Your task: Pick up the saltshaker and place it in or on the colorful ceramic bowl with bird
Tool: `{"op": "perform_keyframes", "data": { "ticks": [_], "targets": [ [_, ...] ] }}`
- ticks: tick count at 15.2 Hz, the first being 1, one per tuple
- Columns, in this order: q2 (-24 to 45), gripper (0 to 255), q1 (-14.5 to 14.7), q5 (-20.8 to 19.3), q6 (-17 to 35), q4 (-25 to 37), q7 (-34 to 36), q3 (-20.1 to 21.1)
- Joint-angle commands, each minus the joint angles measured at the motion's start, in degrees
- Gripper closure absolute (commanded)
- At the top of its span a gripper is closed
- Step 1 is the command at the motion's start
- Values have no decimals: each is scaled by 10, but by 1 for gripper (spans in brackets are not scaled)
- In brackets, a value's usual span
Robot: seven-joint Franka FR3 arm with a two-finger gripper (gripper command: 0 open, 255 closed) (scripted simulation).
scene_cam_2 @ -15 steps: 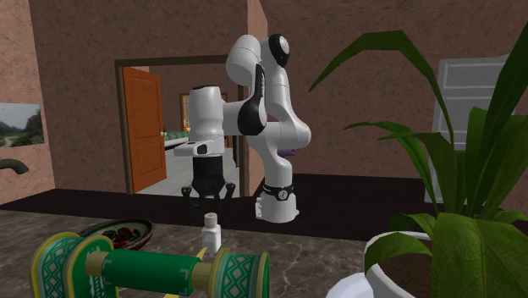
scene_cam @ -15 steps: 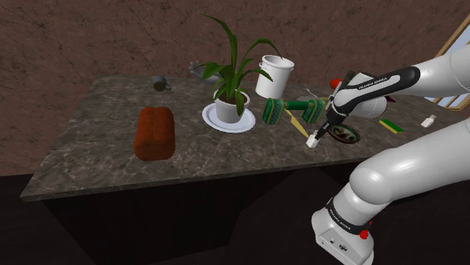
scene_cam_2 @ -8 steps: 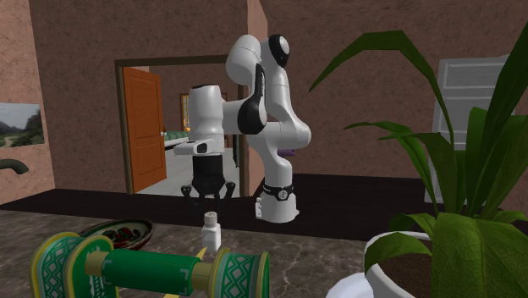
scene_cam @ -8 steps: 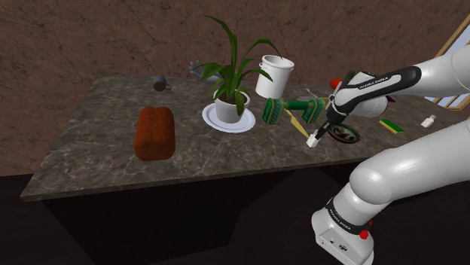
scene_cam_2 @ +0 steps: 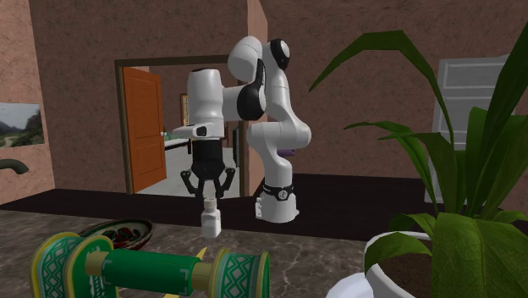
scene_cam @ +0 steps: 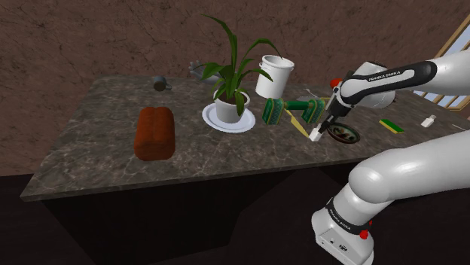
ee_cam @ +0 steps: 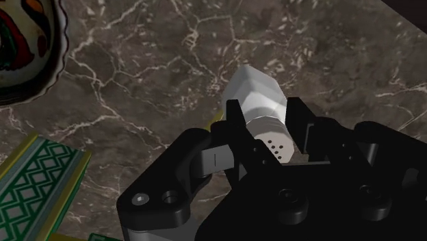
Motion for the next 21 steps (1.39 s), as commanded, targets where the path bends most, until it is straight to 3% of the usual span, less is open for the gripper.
{"op": "perform_keyframes", "data": {
  "ticks": [1,15,21],
  "targets": [
    [-14,255,-4,-1,-21,8,2,7],
    [-78,255,-13,9,-146,68,15,51],
    [-7,255,0,19,-157,162,-79,-34]
  ]
}}
